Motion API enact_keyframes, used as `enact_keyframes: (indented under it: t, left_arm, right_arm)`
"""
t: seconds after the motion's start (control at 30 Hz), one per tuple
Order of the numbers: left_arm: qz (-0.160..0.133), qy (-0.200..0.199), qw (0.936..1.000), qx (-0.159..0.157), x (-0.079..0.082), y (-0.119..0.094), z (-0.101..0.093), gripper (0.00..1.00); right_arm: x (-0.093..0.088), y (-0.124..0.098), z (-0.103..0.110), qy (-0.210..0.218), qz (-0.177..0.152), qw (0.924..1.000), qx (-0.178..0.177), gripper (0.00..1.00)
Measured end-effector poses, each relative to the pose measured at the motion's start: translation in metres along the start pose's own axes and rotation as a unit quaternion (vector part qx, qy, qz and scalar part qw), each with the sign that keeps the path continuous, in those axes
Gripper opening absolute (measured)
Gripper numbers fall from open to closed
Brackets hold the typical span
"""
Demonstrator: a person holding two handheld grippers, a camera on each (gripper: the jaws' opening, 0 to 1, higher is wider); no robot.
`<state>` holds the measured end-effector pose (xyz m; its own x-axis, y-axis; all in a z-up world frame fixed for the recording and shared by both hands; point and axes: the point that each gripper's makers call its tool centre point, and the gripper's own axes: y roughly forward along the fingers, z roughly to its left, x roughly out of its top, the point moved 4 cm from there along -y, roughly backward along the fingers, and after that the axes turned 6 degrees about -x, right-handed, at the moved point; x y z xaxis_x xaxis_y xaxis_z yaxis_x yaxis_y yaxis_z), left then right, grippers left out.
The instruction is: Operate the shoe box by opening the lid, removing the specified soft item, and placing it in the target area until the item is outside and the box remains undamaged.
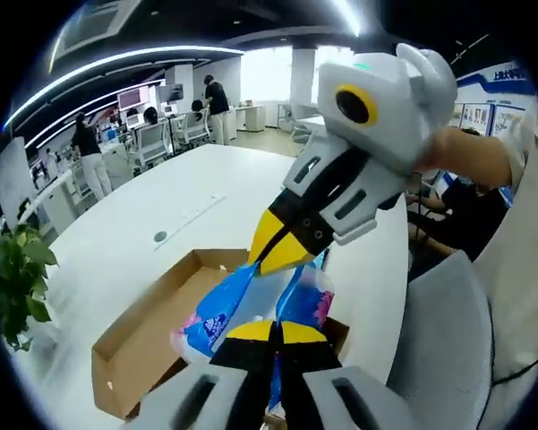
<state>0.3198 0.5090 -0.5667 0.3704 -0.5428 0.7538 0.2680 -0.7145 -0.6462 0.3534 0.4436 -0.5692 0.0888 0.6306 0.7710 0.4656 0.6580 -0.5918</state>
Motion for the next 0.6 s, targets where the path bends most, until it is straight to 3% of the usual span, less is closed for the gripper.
enact_keyframes:
  t: [0.23, 0.6]
  left_arm:
    - [0.0, 0.023, 0.9992, -0.032, 0.024, 0.024, -0.022, 0.0]
    - [-0.001, 0.037, 0.9955, -0.087, 0.05, 0.084, -0.047, 0.0]
  right_arm:
    - [-0.026, -0.033, -0.011, 0.004, 0.021, 0.9998, -0.007, 0.0]
    - [-0.077, -0.071, -0.032, 0.033, 0.066, 0.9969, -0.027, 0.0]
